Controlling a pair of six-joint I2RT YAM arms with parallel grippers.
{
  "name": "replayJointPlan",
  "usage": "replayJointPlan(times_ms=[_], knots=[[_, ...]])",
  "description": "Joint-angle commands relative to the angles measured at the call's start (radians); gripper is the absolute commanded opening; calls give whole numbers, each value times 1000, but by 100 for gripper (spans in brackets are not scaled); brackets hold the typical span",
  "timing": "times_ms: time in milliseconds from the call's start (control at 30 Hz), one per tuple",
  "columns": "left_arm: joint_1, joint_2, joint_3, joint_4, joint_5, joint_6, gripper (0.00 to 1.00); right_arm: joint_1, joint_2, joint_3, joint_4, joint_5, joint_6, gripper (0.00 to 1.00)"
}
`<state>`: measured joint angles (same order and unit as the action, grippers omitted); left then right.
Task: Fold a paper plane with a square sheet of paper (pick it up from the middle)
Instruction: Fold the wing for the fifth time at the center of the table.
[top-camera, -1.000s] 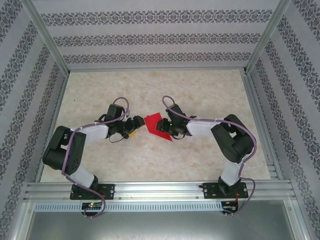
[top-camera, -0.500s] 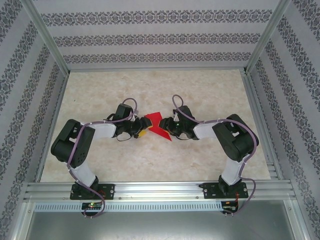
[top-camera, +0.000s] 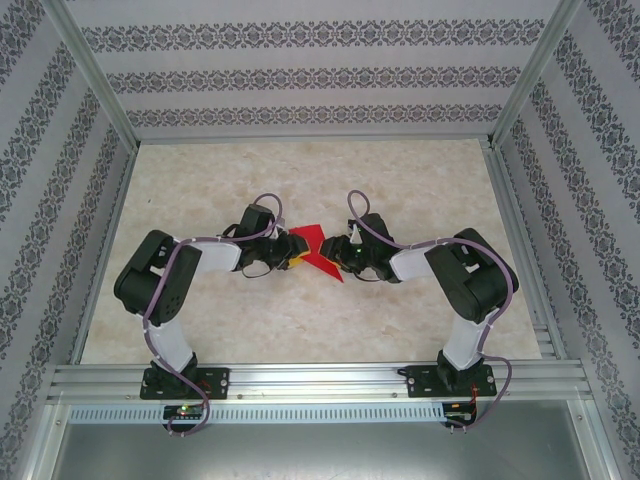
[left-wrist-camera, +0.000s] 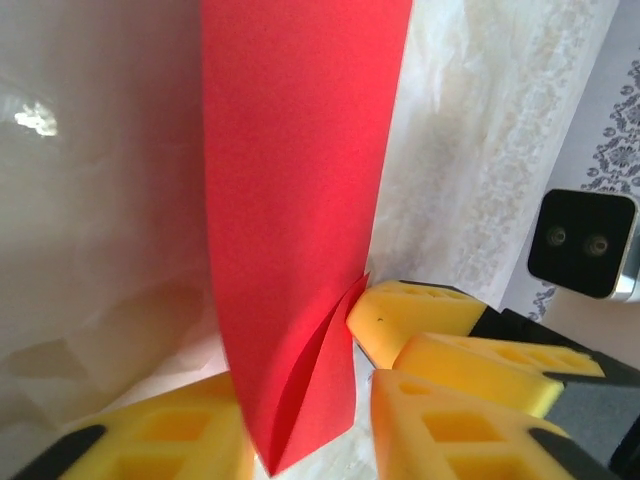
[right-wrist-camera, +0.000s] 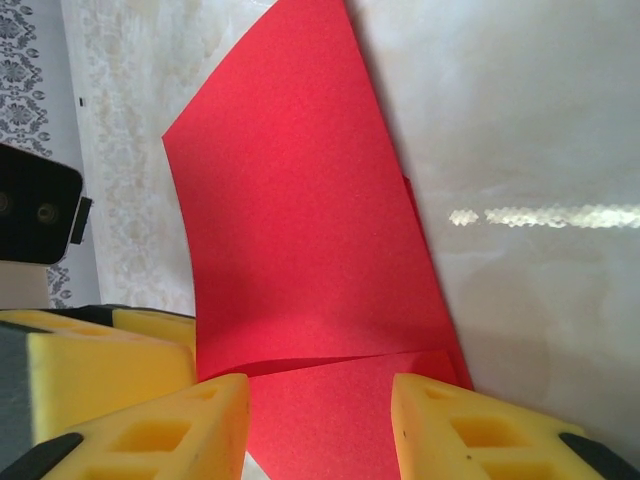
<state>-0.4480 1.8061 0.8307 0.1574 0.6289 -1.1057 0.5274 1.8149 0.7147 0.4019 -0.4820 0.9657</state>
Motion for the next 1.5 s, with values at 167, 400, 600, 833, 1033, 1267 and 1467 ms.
replayJointPlan(times_ms=[167, 400, 600, 833, 1033, 1267, 1467], knots=[[-28, 24, 42, 44, 25, -12, 7, -17, -113, -24, -114, 111, -237, 51], [-35, 9, 71, -34, 9, -9, 4, 119, -296, -85, -182, 472, -568, 64], [-44, 4, 95, -84, -2, -8, 4, 178, -315, -137, -120, 565, -741, 62], [-47, 2, 112, -111, -8, -8, 4, 264, -241, -159, 6, 605, -947, 56], [-50, -2, 124, -136, -16, -2, 4, 318, -163, -146, 73, 698, -1028, 56], [-51, -5, 128, -148, -19, -2, 4, 323, -72, -113, 149, 745, -1101, 47], [-51, -6, 135, -166, -24, 3, 4, 325, -40, -109, 207, 740, -1139, 43]])
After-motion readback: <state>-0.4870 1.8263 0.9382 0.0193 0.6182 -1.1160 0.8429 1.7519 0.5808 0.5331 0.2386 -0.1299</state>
